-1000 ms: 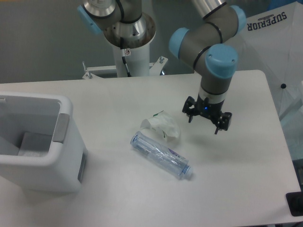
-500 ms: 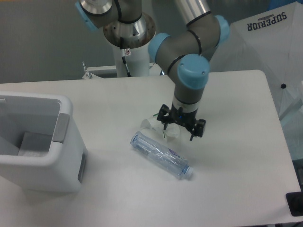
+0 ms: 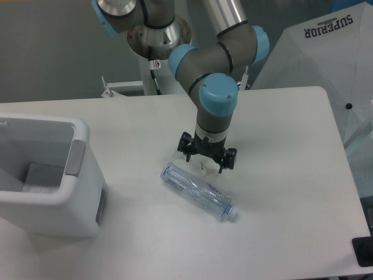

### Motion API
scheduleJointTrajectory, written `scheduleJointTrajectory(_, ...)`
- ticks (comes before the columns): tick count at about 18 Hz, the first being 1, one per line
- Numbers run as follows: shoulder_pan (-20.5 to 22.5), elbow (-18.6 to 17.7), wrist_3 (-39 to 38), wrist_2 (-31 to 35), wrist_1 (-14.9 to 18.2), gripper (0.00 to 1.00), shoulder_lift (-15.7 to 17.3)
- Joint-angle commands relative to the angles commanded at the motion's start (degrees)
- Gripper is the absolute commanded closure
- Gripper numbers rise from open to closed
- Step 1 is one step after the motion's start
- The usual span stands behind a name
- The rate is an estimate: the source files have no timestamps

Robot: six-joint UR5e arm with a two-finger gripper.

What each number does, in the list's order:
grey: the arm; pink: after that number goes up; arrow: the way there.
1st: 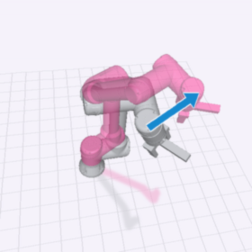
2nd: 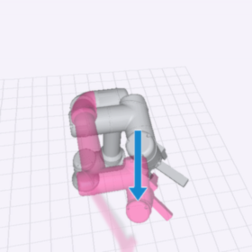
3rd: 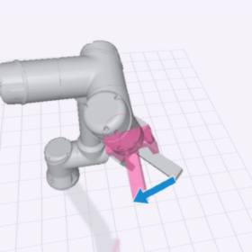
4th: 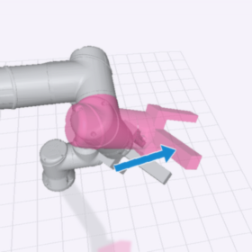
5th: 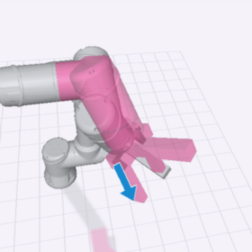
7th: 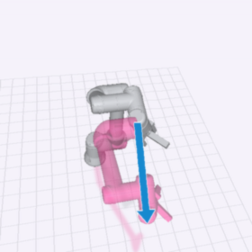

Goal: Place the trash in the trash can
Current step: 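Close the gripper on the crumpled white wrapper and lift it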

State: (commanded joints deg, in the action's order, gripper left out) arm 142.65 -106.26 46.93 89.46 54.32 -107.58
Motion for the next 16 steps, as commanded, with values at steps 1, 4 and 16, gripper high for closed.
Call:
scheduleJointTrajectory(1,0.0,-0.09,-0.35,0.18,0.0,0.0,0.0)
scheduleJointTrajectory(4,-0.09,-0.09,-3.86,0.19,0.0,0.0,-0.96)
scheduleJointTrajectory(16,-1.32,0.61,-7.47,3.0,-0.26,0.87,-3.08)
